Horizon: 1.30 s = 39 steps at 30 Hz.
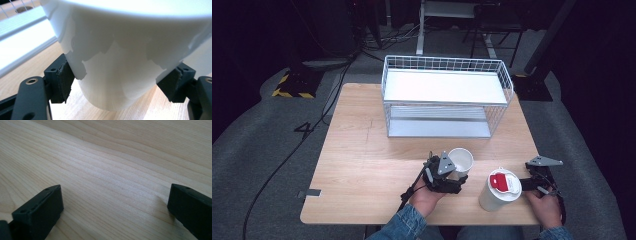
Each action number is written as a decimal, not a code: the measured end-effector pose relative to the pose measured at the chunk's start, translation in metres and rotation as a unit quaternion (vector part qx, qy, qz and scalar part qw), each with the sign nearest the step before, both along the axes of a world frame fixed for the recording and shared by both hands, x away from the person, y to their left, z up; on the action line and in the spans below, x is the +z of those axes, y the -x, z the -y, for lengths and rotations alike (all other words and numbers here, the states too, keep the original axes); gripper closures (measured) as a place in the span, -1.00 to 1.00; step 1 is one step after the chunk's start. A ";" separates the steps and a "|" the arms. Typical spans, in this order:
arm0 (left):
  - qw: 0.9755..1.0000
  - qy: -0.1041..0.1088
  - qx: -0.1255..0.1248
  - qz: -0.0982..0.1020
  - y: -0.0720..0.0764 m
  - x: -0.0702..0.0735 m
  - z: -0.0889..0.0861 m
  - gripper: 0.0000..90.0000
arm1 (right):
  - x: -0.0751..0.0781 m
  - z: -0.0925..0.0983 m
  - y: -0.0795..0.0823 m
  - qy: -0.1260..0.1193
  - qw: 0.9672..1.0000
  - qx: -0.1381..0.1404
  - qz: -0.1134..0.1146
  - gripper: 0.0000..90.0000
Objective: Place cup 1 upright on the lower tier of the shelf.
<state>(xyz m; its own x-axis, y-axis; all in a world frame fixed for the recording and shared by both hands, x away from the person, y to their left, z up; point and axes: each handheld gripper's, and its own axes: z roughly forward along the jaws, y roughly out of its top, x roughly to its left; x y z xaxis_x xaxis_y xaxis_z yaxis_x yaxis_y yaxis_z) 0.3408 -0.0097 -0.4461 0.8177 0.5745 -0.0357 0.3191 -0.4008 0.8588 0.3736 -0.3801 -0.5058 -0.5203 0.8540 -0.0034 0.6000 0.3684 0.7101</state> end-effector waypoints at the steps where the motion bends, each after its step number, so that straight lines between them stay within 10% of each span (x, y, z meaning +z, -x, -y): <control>1: 1.000 0.000 0.002 0.002 -0.002 0.004 -0.002 -0.47 | 0.000 0.000 0.000 0.000 1.000 0.000 0.000 -0.99; 26: 0.999 0.009 0.039 0.000 -0.054 0.029 -0.033 -0.47 | 0.000 0.000 0.000 0.000 1.000 -0.001 0.000 -0.99; 39: 0.996 0.023 0.084 -0.007 -0.098 0.013 -0.047 -0.47 | 0.000 0.000 0.000 0.000 1.000 -0.001 0.000 -0.99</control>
<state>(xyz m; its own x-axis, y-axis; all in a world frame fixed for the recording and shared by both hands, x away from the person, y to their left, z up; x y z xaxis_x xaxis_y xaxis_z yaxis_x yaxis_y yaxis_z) 0.4385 0.0373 -0.4330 0.7097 0.7004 -0.0763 0.3904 -0.3007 0.8702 0.3736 -0.3800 -0.5058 -0.5187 0.8549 -0.0027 0.6008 0.3668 0.7103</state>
